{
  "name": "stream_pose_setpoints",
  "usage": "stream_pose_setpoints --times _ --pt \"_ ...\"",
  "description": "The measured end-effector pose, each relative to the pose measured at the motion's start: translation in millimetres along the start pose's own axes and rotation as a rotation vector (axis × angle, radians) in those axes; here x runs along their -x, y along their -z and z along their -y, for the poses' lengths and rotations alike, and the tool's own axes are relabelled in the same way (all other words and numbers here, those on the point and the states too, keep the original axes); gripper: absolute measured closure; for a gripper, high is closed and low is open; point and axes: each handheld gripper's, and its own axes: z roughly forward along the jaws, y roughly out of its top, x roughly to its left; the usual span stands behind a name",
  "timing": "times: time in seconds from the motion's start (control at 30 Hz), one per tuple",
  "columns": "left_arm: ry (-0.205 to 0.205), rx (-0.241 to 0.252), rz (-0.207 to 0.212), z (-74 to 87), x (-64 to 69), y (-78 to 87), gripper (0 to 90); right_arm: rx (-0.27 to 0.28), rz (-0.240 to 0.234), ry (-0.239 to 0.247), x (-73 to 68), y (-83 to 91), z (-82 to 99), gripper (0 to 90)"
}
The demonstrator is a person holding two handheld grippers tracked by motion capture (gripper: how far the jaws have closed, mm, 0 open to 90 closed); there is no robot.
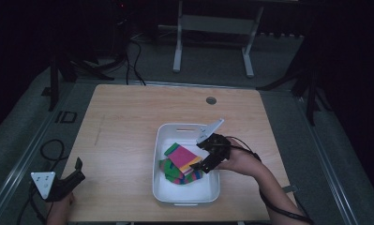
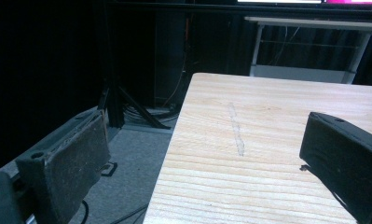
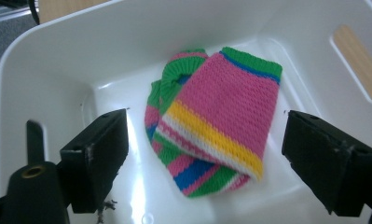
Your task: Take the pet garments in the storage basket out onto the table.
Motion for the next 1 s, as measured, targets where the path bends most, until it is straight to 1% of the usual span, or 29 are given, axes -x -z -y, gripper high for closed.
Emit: stream_pose_setpoints --times 0.2,0.33,0.4,0.5,0.63,0.73,0.77,0.87,0.93,1.0 --pt "-0.003 -0.002 0.007 0.0 -0.4 0.2 1.8 -0.030 -0.022 0.009 1.0 -22.0 -14.7 14.3" --pt "-0.003 -0.001 0.007 0.0 -0.3 0.2 1.8 -0.050 -0.028 0.018 2.0 -36.6 -22.4 14.3" --pt "-0.002 0.001 0.009 0.0 -0.2 0.1 1.8 -0.054 -0.031 0.015 2.5 -44.3 -25.1 14.3" --pt "-0.002 0.001 0.012 0.0 -0.1 -0.1 1.8 -0.080 -0.033 0.009 2.5 -56.5 -27.6 14.3" --pt "-0.003 0.003 0.014 0.1 -0.1 -0.1 1.8 -0.112 -0.053 0.005 1.8 -74.2 -30.4 14.3" --pt "-0.002 0.002 0.016 0.1 -0.3 0.0 1.8 -0.151 -0.040 0.024 -2.0 -89.1 -31.7 14.3" --pt "-0.002 0.002 0.016 0.1 -0.3 0.0 1.8 -0.151 -0.040 0.024 -2.0 -89.1 -31.7 14.3" --pt "-0.004 0.003 0.017 0.1 -0.2 0.0 1.8 -0.203 -0.029 0.033 -6.1 -104.6 -30.9 14.9" --pt "-0.004 0.003 0.019 0.1 -0.2 0.0 1.8 -0.236 -0.001 0.042 -6.9 -111.6 -29.2 16.1" --pt "-0.004 0.004 0.020 0.1 -0.1 0.0 1.8 -0.275 0.039 0.065 -9.0 -117.8 -27.4 16.4"
